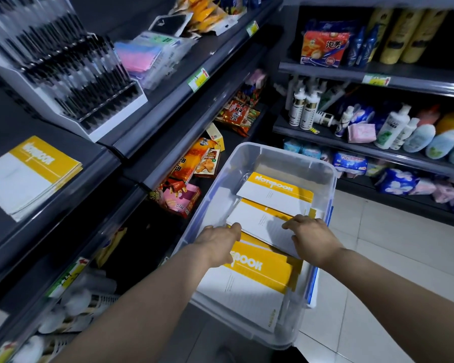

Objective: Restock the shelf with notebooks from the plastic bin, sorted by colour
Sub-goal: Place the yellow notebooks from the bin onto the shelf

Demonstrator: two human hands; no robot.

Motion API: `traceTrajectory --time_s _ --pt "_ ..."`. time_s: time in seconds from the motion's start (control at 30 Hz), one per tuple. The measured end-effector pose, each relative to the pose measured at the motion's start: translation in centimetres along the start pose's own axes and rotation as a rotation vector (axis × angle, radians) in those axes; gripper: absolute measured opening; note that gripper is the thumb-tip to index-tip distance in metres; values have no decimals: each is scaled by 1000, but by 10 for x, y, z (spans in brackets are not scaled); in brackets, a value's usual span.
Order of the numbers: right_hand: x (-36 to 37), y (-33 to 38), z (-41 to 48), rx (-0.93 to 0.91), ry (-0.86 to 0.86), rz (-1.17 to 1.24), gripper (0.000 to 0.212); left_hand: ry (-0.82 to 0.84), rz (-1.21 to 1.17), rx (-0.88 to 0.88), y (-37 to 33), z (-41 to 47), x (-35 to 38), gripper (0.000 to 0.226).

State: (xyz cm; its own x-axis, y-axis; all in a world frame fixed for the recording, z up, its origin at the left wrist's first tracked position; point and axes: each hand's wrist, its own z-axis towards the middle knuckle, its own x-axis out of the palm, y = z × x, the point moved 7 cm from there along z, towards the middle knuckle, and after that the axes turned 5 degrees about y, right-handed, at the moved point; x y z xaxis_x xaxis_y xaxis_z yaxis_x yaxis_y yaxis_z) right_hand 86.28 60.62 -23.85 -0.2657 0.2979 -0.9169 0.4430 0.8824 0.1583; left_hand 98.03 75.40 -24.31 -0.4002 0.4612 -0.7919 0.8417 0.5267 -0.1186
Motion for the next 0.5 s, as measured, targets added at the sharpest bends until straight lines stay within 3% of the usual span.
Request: traceTrajectory --time_s 0.2,0.37,0.5 --pt "-7 -10 3 71 -75 320 54 27 6 27 8 -12 -6 45" --pt "-26 -18 0 99 -248 569 50 -96 -121 -35 32 -27 -40 38" --pt "-34 -23 0 165 -272 780 42 -181 -294 -77 45 -34 -62 19"
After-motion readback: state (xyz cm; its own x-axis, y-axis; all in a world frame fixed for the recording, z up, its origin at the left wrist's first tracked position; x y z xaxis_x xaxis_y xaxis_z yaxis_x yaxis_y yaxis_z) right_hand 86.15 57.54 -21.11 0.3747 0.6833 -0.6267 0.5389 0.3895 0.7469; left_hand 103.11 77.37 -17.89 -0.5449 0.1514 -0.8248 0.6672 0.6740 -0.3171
